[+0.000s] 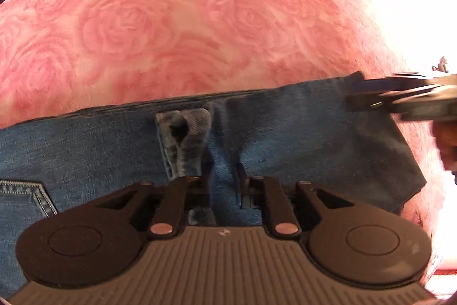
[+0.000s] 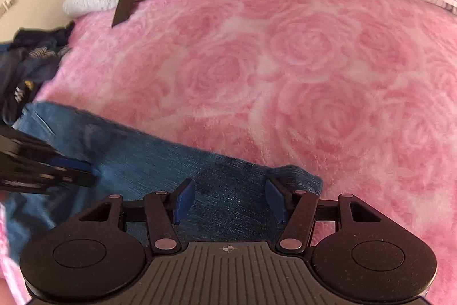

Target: Fold clothes

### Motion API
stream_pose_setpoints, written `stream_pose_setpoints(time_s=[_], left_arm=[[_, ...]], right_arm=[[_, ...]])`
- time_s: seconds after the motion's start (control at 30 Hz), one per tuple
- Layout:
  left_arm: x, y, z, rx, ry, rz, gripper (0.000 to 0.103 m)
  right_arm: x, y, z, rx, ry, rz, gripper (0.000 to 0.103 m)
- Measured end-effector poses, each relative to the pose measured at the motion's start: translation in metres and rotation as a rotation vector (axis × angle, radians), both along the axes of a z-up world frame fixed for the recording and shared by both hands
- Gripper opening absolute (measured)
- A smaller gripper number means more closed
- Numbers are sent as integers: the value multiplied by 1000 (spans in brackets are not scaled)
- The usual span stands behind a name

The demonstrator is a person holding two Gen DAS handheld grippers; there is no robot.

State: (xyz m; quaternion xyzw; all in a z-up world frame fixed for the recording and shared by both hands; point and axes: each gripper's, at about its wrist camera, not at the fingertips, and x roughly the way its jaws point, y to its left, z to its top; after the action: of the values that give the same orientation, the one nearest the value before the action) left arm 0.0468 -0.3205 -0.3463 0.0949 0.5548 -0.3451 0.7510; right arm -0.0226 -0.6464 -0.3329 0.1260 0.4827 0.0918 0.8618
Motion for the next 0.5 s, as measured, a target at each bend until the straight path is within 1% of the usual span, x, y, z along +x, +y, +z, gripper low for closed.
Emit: stream_pose_setpoints(time_s=[0.07, 0.17, 0.2, 0.3, 0.37, 0.4, 0.43, 0.47, 0.5], left_arm=[[2, 4, 4, 6, 16, 12, 11], [-5, 9, 19, 15, -5, 15, 13], [-9, 12, 22, 12, -5, 17, 13], [-21, 15, 21, 19, 1, -2, 13], [-29, 14, 18, 1, -5, -35, 13], [-34, 12, 18, -20, -6, -56, 13], [-38, 10, 21, -60, -6, -83, 14], [-43, 8, 24, -100, -6, -110, 15], [-48, 3, 25, -118, -3, -136, 16]], right_arm=[[-16, -14, 15, 53, -3, -88, 59], [-43, -37, 13, 126, 75, -202, 59], [-52, -45, 7, 160, 104, -228, 59], [-64, -58, -15, 287, 188, -239, 59], [-61, -65, -30, 375, 206, -246, 59], [-58, -68, -32, 418, 201, -250, 59], [-53, -71, -36, 476, 203, -239, 59], [-48, -74, -39, 508, 216, -229, 59], [-44, -78, -42, 540, 228, -218, 59]])
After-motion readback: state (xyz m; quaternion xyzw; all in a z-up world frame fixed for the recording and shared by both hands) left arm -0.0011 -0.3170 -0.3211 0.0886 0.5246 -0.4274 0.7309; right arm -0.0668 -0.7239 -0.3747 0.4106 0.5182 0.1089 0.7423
